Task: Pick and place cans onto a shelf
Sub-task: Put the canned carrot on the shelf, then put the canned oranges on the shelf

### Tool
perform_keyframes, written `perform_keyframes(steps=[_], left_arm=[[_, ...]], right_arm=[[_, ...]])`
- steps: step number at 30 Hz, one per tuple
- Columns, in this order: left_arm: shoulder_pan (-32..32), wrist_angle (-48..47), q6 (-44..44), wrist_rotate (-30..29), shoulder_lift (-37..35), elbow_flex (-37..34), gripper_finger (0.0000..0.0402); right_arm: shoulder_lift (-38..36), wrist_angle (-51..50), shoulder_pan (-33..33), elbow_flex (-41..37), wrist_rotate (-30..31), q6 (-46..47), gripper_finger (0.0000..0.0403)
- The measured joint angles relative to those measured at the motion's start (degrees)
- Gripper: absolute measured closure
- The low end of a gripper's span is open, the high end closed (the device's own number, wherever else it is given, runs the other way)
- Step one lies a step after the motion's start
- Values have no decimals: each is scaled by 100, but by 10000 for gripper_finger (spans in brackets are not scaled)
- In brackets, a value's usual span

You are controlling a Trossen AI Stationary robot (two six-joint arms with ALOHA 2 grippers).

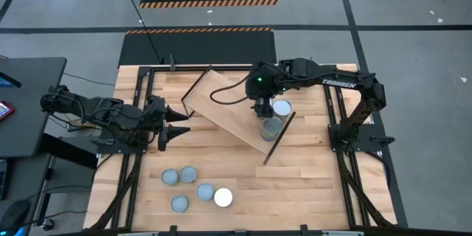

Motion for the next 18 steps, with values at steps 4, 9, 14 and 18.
perform_keyframes(steps=[4,9,14,18], left_arm=[[1,0,143,-2,0,0,166],[0,0,173,-2,0,0,166],[-1,4,144,0,0,0,166],[1,-56,-49,386,4,0,166]], right_arm=[[0,-182,-15,0,147,-119,31],[0,-194,-15,0,148,-175,31],[0,-145,-15,0,148,-161,31],[-53,198,47,0,170,-140,31]])
